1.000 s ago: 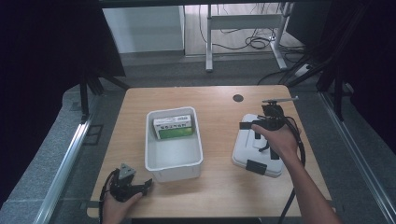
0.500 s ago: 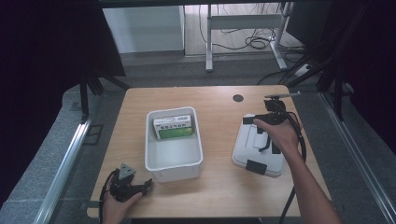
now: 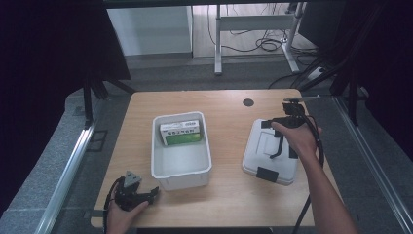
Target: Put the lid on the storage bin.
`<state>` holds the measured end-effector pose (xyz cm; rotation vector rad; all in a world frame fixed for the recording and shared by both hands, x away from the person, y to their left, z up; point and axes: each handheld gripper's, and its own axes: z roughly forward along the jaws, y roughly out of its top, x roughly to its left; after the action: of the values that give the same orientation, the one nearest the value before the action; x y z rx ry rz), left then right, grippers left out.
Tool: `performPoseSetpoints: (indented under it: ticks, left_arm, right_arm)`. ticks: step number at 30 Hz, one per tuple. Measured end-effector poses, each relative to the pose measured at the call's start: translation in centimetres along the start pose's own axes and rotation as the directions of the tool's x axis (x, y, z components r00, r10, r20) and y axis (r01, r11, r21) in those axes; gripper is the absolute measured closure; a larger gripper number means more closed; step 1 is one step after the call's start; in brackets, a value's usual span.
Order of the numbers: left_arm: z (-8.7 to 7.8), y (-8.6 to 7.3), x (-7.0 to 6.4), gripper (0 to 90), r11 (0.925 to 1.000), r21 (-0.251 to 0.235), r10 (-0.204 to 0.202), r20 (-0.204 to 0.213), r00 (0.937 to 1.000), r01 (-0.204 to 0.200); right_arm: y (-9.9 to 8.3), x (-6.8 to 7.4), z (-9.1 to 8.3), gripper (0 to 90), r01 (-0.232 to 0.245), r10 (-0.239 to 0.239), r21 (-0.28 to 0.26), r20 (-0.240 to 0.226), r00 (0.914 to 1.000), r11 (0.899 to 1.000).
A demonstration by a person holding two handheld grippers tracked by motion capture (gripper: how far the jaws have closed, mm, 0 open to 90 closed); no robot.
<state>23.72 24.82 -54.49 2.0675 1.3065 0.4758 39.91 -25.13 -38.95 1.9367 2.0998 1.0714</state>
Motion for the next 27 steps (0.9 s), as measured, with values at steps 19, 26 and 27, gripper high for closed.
performPoseSetpoints:
  ticks: [19,26,27]
  left_arm:
    - [0.0,0.0,0.0,12.8,1.0000,0.000,0.000,0.000,1.0000,0.000]
    - [0.0,0.0,0.0,12.8,1.0000,0.000,0.000,0.000,1.0000,0.000]
    - [0.0,0.0,0.0,12.7,1.0000,0.000,0.000,0.000,1.0000,0.000]
  right_arm:
    - [-0.3,-1.9,0.2,49.4,-0.049,0.047,0.030,0.070,0.9964,0.998]
    - [-0.4,-2.2,0.4,49.6,-0.060,0.056,0.047,0.094,0.9940,0.997]
    - [-0.4,-2.3,0.4,49.6,-0.058,0.053,0.051,0.097,0.9938,0.997]
